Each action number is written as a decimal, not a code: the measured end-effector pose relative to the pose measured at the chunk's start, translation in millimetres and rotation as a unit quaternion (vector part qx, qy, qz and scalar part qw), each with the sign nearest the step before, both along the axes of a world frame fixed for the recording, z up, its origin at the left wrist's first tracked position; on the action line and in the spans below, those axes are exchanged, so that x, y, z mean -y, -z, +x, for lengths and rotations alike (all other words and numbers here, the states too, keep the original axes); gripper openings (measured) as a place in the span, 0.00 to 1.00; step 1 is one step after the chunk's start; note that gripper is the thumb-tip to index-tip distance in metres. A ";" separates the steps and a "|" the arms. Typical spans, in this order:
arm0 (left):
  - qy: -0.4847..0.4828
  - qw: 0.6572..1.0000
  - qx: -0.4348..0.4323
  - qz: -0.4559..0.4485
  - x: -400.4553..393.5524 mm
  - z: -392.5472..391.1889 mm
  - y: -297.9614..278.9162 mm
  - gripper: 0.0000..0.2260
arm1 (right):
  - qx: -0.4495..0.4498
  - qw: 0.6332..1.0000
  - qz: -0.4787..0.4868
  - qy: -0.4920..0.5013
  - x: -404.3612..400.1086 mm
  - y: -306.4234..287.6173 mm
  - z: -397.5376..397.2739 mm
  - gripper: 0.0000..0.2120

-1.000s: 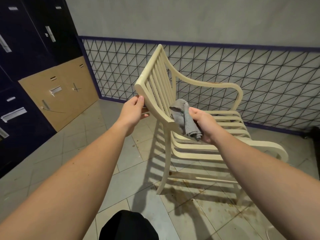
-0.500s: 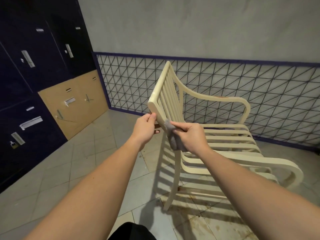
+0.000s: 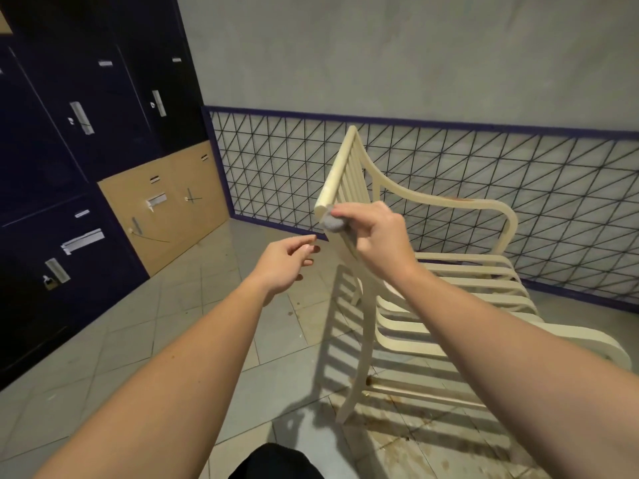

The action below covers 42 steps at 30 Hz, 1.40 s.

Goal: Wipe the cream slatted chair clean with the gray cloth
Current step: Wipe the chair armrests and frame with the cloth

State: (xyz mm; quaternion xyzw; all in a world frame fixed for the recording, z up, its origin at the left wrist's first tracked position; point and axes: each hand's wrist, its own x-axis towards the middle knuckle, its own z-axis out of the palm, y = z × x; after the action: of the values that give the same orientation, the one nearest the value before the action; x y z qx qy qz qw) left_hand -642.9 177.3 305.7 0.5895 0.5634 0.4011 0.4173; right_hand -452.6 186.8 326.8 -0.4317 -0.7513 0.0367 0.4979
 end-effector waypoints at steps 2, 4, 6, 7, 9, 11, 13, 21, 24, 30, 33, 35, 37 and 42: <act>-0.021 1.000 0.020 0.000 -2.9 -5.3 1.2 0.15 | -0.040 0.999 -0.012 0.031 -2.2 -6.8 5.9 0.16; -0.032 0.997 0.075 0.004 -6.4 -0.1 -2.6 0.14 | -0.033 0.999 -0.035 -0.001 -1.1 -14.0 0.3 0.17; -0.030 0.991 0.130 0.014 -7.8 11.2 -9.4 0.15 | -0.013 0.995 -0.082 -0.046 5.1 -8.9 -5.0 0.20; -0.029 0.988 0.147 0.022 -8.0 16.8 -12.2 0.16 | -0.013 0.993 -0.108 -0.041 9.6 1.7 -4.6 0.21; -0.031 0.986 0.162 0.035 -7.9 24.7 -15.0 0.18 | -0.004 0.991 -0.133 0.007 19.8 35.2 3.7 0.22; -0.038 0.984 0.172 0.037 -8.2 28.0 -15.0 0.19 | 0.020 0.986 -0.160 0.051 32.7 72.7 20.4 0.24; -0.050 0.981 0.187 0.027 -9.0 28.2 -16.5 0.21 | 0.030 0.981 -0.172 0.079 41.1 96.4 35.9 0.23; -0.031 0.981 0.192 -0.022 -15.1 19.9 -21.5 0.33 | 0.030 0.997 -0.003 0.078 5.2 21.0 -24.0 0.17; -0.007 0.977 0.210 -0.023 -20.7 17.2 -20.0 0.34 | -0.012 0.997 0.006 0.072 1.2 8.4 -36.7 0.18; 0.010 0.983 0.185 0.019 -23.2 22.9 -12.7 0.21 | 0.050 0.991 -0.086 0.084 23.0 76.7 8.6 0.18; 0.013 0.983 0.171 0.069 -20.3 32.1 -6.0 0.08 | 0.075 0.986 -0.126 0.085 37.0 104.5 45.6 0.19; 0.001 0.982 0.166 0.090 -20.0 37.8 -3.0 0.04 | 0.095 0.978 -0.161 0.091 44.7 113.7 70.3 0.19; -0.011 0.981 0.166 0.103 -20.3 41.5 -0.5 0.04 | 0.124 0.971 -0.181 0.098 46.9 118.2 88.8 0.21; -0.017 0.979 0.176 0.102 -18.3 46.2 0.9 0.04 | 0.133 0.975 -0.170 0.050 30.9 101.3 73.8 0.20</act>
State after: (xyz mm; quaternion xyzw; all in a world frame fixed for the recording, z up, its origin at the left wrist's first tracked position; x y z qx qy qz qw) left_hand -596.7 195.6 304.7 0.5395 0.4476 0.5608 0.4406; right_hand -378.8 155.9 225.5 -0.5483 -0.7708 0.0813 0.3142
